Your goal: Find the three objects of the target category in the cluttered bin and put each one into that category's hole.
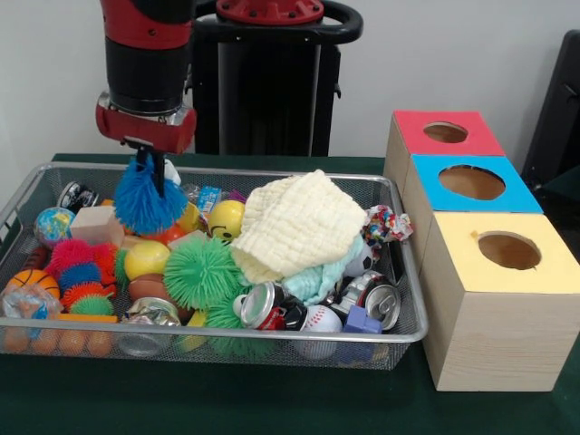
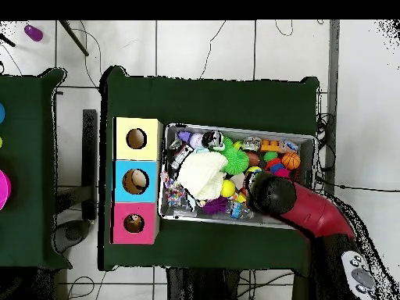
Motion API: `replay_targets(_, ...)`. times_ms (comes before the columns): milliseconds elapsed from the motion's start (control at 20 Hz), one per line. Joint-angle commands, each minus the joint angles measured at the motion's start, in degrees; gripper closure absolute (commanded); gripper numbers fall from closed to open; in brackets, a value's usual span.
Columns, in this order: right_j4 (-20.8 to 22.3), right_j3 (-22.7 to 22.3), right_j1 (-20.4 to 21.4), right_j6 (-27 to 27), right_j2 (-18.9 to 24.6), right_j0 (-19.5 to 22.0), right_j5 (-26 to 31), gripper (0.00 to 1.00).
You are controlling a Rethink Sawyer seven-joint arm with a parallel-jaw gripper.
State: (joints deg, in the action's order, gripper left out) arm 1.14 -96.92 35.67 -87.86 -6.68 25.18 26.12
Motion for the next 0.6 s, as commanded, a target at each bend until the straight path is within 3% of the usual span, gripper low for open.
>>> replay_targets(50, 0.7, 13.0, -2.3, -1.1, 5.7, -0.5, 10.4, 1.00)
replay_targets(450, 2.7, 16.4, -5.3, 5.0, 10.0, 3.5, 10.0, 1.00)
replay_targets(600, 3.6, 16.9, -6.0, 4.5, 10.4, 3.0, 8.9, 1.00)
